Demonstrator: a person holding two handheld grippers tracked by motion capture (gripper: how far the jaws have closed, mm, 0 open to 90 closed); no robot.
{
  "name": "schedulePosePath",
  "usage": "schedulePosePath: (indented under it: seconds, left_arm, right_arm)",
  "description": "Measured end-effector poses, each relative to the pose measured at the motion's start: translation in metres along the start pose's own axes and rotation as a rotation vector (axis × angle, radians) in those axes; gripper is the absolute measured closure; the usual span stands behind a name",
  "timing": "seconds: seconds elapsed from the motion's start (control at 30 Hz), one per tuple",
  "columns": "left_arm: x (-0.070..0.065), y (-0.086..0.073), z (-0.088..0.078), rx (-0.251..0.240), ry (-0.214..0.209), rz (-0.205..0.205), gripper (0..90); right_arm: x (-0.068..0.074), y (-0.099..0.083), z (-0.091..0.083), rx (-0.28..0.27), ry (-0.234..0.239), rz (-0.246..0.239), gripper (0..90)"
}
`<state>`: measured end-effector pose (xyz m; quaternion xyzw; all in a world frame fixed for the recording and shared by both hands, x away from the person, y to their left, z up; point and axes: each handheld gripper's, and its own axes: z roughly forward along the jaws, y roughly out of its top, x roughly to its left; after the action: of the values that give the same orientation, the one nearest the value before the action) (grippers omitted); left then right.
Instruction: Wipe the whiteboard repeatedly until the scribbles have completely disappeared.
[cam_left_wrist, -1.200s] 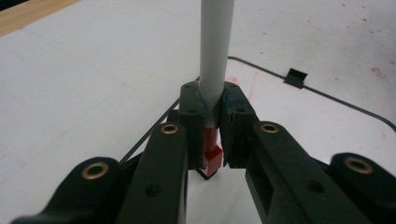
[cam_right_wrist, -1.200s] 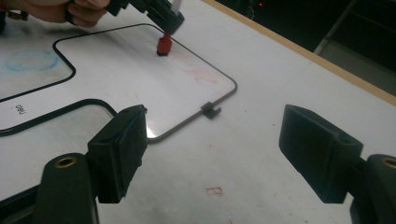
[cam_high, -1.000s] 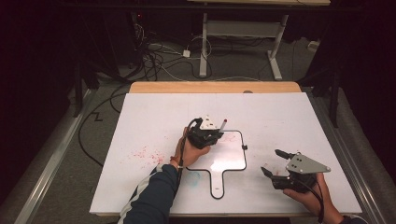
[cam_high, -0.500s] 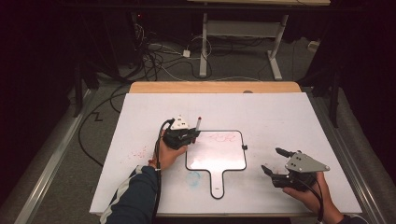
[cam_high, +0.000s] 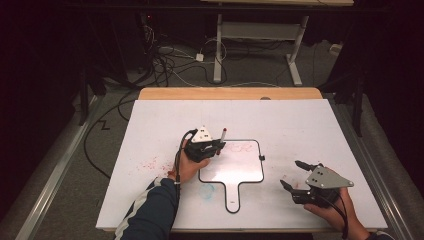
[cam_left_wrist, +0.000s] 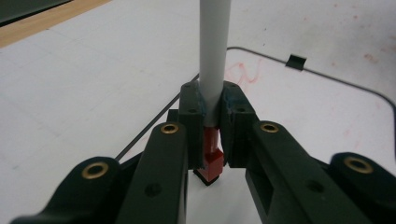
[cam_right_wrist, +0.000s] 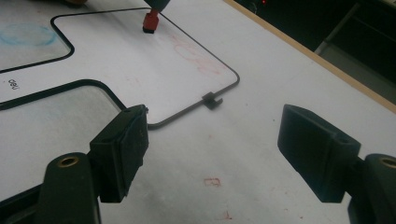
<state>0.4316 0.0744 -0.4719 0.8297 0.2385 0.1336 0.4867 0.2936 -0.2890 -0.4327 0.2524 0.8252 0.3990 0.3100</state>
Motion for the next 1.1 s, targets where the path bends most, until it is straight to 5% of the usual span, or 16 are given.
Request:
schedulePosePath:
  seconds: [0.17, 0.47, 1.1]
  left_arm:
    - [0.008, -0.011, -0.020, 0.022, 0.043, -0.006, 79.2]
    - [0.016, -0.022, -0.034, 0.009, 0.051, -0.037, 79.2]
    - [-0.024, 0.035, 0.050, 0.049, -0.093, 0.077, 79.2]
  right_arm:
    - [0.000, -0.001, -0.001, 0.000, -0.004, -0.006, 25.4]
    - [0.002, 0.001, 0.000, 0.014, 0.000, -0.033, 25.4]
    - [-0.003, -0.002, -0.003, 0.013, -0.002, -0.025, 25.4]
